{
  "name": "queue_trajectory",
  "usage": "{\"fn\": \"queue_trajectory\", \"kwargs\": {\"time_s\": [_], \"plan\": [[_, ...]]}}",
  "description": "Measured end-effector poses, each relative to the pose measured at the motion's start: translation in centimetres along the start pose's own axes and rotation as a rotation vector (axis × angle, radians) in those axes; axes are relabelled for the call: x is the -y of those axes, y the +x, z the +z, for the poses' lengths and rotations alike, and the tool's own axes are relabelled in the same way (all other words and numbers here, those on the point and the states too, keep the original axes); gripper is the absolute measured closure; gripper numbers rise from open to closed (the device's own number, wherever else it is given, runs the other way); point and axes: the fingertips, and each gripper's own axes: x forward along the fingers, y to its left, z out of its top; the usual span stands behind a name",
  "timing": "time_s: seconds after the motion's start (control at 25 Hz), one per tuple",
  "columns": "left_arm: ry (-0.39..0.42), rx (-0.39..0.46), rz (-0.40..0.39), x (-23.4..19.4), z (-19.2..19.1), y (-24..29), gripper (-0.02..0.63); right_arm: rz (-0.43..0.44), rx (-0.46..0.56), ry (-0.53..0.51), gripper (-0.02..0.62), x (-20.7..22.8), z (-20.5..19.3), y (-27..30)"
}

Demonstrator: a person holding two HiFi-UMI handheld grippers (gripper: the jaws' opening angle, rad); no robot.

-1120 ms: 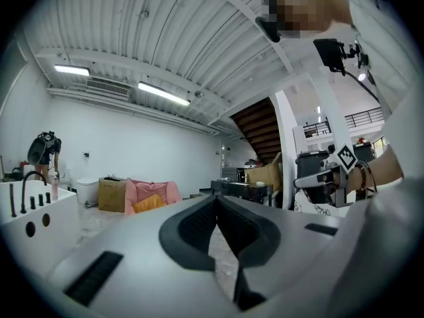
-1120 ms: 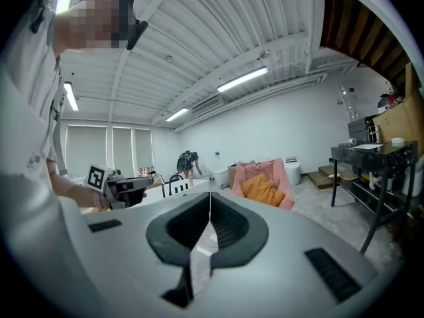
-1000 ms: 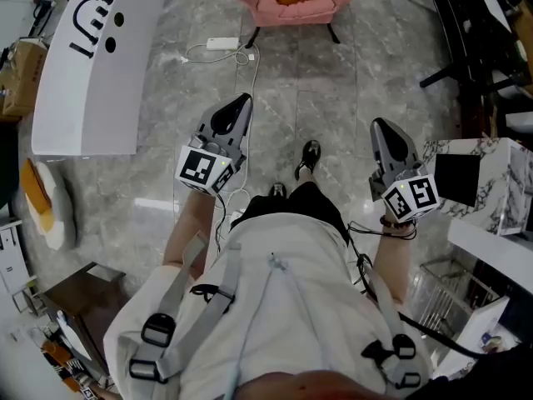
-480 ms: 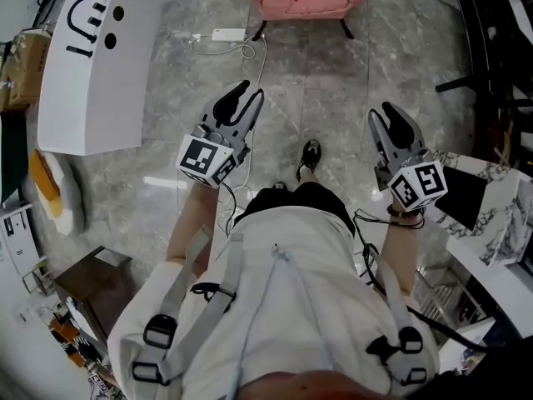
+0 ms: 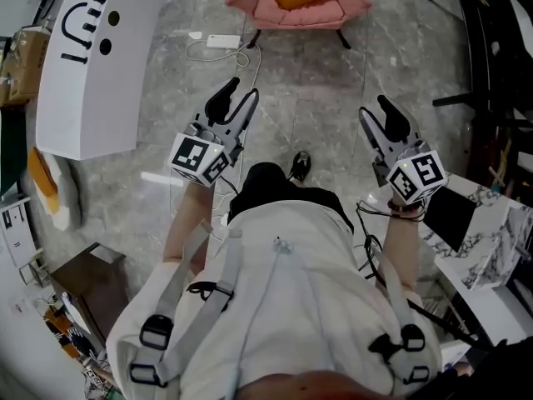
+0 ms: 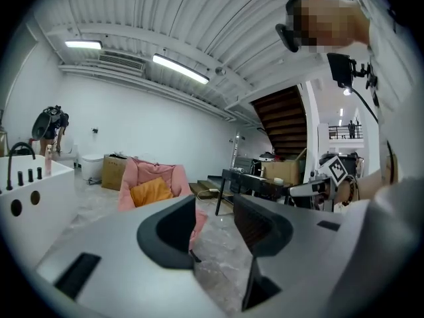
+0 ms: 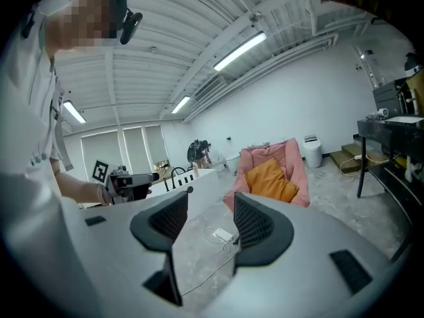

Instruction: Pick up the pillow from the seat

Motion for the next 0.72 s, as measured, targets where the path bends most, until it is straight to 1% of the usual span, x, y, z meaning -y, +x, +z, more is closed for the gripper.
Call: {"fn": "queue_trajectory", "kwargs": {"time_s": [0.12, 0.32, 0.48, 0.56, 0.72], "plan": [[0.004, -0.036, -0.014, -0.5, -0.4, 1.2, 0.415, 0.004, -0.011, 0.017, 0.363, 1.2, 0.0, 0.8], [-0.019, -0.048, -0.02, -2.9, -0.6, 3.8, 0.389, 0.0, -0.024, 0.034, 0.341, 3.2, 0.5, 3.8], [-0.047, -0.055, -0.035, -6.4, -1.1, 7.1, 0.354, -0.029, -0.032, 0.038, 0.337, 5.7, 1.3, 7.2], [-0.062, -0.063, -0.046, -8.2, -1.2, 9.1, 0.354, -0.048, -0.027, 0.058, 0.337, 7.3, 1.8, 9.1], [-0.08, -0.093, -0.074, -12.1, -0.7, 13.0, 0.333, -0.05, -0.043, 0.084, 0.33, 9.3, 3.2, 13.6]]}}
